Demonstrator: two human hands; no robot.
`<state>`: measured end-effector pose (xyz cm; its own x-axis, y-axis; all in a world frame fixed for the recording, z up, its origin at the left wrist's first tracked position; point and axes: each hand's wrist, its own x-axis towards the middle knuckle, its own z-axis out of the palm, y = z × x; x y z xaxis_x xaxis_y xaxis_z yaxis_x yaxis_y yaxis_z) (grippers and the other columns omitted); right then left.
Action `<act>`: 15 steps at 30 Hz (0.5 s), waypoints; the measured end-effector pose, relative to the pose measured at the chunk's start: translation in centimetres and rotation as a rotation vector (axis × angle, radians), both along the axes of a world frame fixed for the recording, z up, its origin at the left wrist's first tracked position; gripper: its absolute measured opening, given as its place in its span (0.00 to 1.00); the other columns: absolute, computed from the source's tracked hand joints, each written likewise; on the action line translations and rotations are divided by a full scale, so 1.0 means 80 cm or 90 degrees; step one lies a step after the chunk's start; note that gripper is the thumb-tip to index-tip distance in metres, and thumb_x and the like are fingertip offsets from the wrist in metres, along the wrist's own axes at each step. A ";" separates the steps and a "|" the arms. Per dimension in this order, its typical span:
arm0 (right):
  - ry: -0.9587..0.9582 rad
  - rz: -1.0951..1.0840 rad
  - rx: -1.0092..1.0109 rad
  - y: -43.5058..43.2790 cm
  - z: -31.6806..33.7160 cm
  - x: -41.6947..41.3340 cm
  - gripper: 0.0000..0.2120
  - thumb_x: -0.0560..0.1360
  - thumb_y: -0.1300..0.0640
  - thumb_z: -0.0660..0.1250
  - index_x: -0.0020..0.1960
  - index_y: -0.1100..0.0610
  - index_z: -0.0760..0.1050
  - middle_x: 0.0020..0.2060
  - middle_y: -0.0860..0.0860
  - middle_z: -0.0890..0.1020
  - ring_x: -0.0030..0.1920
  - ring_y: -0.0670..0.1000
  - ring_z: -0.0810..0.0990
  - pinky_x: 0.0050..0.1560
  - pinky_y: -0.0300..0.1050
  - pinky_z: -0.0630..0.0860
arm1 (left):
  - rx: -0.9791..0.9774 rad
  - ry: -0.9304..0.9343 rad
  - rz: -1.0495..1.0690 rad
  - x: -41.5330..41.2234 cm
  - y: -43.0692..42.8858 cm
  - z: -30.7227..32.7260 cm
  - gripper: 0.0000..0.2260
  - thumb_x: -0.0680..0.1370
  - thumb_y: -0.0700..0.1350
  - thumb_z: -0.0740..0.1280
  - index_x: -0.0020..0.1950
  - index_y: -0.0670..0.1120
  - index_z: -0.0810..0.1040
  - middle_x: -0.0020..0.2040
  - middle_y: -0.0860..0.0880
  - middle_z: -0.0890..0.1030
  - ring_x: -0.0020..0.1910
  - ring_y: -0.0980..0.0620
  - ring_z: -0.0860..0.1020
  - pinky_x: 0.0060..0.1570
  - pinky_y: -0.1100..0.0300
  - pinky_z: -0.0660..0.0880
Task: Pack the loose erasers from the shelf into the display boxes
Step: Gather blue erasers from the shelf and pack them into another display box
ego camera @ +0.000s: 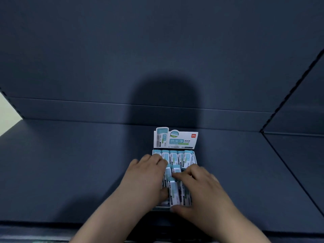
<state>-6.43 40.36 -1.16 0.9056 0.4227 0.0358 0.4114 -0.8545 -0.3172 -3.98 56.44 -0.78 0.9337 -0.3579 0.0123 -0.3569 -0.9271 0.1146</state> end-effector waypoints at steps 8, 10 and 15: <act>0.016 -0.002 0.011 -0.001 0.000 -0.003 0.34 0.68 0.37 0.65 0.71 0.40 0.57 0.57 0.41 0.63 0.62 0.43 0.63 0.60 0.35 0.58 | 0.037 0.004 -0.022 -0.003 0.006 0.004 0.26 0.74 0.55 0.63 0.69 0.51 0.63 0.66 0.54 0.64 0.65 0.52 0.63 0.61 0.57 0.60; 0.021 -0.005 0.017 -0.002 -0.001 -0.003 0.34 0.68 0.37 0.66 0.70 0.41 0.58 0.57 0.41 0.64 0.62 0.44 0.63 0.58 0.34 0.57 | 0.036 0.014 -0.038 -0.005 0.007 0.005 0.26 0.74 0.57 0.63 0.70 0.52 0.62 0.67 0.54 0.63 0.65 0.52 0.62 0.61 0.56 0.60; 0.003 -0.013 0.030 -0.002 -0.006 -0.003 0.33 0.66 0.37 0.65 0.69 0.44 0.62 0.56 0.42 0.66 0.61 0.45 0.66 0.58 0.34 0.58 | 0.014 0.000 -0.039 -0.009 0.008 0.002 0.25 0.75 0.56 0.63 0.70 0.54 0.63 0.67 0.56 0.62 0.65 0.54 0.62 0.60 0.57 0.60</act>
